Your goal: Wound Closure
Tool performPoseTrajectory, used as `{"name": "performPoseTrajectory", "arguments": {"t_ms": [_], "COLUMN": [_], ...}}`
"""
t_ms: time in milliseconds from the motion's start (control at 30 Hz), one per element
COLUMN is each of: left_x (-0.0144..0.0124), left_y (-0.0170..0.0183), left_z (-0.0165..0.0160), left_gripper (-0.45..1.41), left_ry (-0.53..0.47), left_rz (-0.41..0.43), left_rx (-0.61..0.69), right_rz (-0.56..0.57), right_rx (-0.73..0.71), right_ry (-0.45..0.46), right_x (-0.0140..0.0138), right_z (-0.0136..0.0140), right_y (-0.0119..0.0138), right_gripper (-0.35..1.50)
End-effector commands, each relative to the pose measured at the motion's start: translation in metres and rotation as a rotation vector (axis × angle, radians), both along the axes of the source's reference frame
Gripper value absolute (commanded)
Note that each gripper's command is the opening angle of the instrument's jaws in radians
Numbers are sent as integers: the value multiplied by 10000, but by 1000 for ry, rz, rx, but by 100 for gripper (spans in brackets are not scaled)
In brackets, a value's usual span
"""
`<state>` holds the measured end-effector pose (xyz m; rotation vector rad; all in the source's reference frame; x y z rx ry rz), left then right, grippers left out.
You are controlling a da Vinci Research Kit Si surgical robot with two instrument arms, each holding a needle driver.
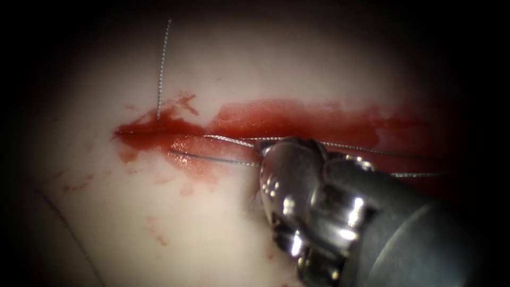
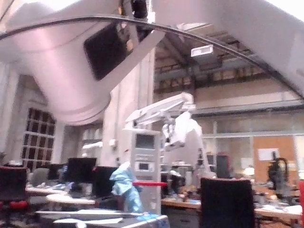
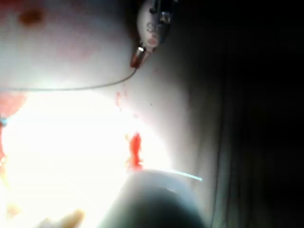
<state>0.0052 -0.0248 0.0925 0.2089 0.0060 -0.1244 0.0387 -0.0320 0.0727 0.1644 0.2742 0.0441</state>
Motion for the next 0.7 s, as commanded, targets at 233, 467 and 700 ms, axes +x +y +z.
{"name": "performPoseTrajectory", "arguments": {"t_ms": [233,467,700], "left_x": [44,2,-47], "left_y": [10,32,65], "left_z": [-34,-64,-156], "left_gripper": [69,126,91], "left_ry": [60,-228,-590], "left_rz": [-89,-72,-395], "left_rx": [62,306,130], "right_rz": [3,2,2], "right_rx": [-5,-4,-4], "right_ry": [3,3,3], "right_x": [10,10,9], "right_z": [0,0,0], "right_y": [10,10,10], "right_gripper": [91,93,93]}}
